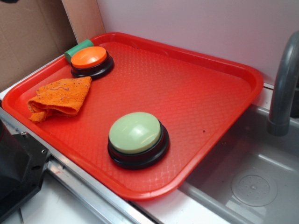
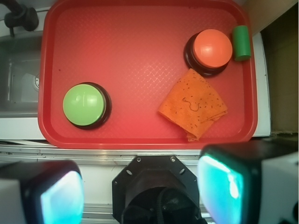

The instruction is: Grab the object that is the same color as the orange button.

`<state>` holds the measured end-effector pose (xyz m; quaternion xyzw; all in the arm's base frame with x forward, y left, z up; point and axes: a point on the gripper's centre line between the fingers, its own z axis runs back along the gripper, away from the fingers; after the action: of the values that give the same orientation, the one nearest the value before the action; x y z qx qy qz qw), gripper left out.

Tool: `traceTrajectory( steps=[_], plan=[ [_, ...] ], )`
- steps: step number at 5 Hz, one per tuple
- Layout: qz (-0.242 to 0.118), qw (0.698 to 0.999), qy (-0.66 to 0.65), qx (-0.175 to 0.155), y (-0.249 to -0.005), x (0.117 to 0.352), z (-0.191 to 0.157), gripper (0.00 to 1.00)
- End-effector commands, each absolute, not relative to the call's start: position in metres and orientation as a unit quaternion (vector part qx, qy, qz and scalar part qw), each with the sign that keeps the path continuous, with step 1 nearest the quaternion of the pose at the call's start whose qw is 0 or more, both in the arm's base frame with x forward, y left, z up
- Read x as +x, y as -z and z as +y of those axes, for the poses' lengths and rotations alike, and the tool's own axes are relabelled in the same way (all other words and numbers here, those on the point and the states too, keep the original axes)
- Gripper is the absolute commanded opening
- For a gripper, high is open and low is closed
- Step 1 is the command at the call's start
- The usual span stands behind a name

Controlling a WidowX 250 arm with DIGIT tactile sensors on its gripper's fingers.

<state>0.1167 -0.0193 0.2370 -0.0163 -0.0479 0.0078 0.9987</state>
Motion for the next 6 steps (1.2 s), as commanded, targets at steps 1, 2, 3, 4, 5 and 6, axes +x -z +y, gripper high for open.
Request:
traceTrajectory(
  steps=[1, 2, 3, 4, 5, 6],
  plan=[
    [-0.048, 0.999, -0.008, -0.016, -0.237, 0.117, -0.019, 1.00],
    [-0.073, 0.994, -0.072, -0.028, -0.225, 0.113, -0.005, 1.00],
    [-0.076, 0.987, -0.138, -0.022, -0.211, 0.113, 0.007, 1.00],
    [-0.086, 0.969, -0.232, -0.008, -0.187, 0.117, 0.026, 1.00],
    [-0.090, 0.951, -0.297, 0.003, -0.162, 0.121, 0.045, 1.00],
    [-0.103, 0.935, -0.338, 0.009, -0.140, 0.126, 0.058, 1.00]
  ],
)
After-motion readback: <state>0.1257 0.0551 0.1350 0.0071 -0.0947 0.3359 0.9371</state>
